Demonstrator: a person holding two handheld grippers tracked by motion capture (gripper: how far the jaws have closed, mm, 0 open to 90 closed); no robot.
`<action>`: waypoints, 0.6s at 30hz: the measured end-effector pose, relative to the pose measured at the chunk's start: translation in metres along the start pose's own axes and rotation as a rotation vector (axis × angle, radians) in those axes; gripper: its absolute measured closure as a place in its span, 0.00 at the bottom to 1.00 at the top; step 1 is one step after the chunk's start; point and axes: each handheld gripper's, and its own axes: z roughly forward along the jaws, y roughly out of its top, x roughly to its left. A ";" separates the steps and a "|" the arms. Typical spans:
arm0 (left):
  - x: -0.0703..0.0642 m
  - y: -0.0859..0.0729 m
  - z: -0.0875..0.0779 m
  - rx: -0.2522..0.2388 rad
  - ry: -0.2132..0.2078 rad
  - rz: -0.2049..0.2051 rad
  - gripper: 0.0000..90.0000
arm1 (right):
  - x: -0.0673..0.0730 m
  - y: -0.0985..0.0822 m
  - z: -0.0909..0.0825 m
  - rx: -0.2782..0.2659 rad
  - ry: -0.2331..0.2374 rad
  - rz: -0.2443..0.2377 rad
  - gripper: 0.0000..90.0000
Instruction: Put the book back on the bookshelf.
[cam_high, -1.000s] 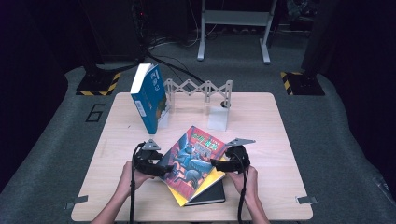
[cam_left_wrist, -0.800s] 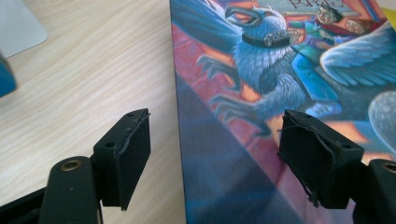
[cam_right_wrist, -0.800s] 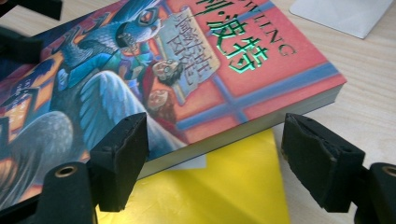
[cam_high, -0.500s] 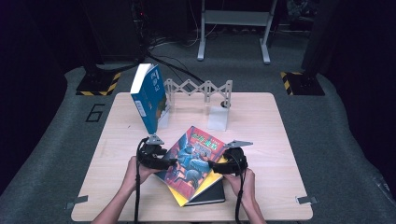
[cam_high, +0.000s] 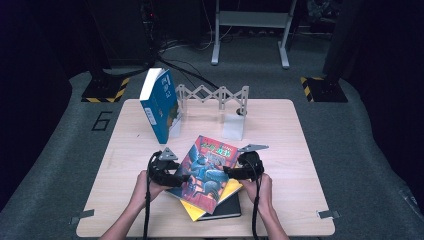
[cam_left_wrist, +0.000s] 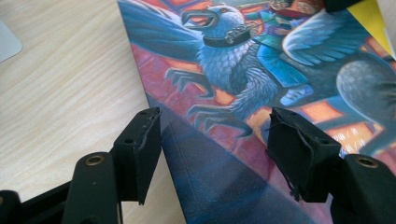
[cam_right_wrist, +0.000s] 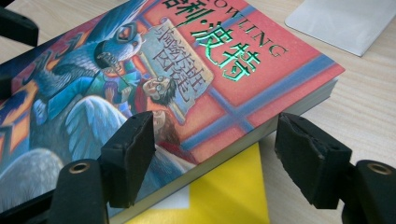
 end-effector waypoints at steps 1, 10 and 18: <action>0.001 0.000 -0.001 0.000 -0.002 0.009 0.39 | 0.000 0.001 0.000 0.004 -0.003 0.003 0.32; 0.019 0.005 0.013 -0.027 -0.055 -0.094 0.34 | 0.010 -0.007 -0.007 -0.006 0.002 -0.026 0.31; 0.013 0.009 0.011 -0.027 -0.012 -0.050 0.43 | 0.016 -0.006 -0.006 0.005 0.009 -0.038 0.39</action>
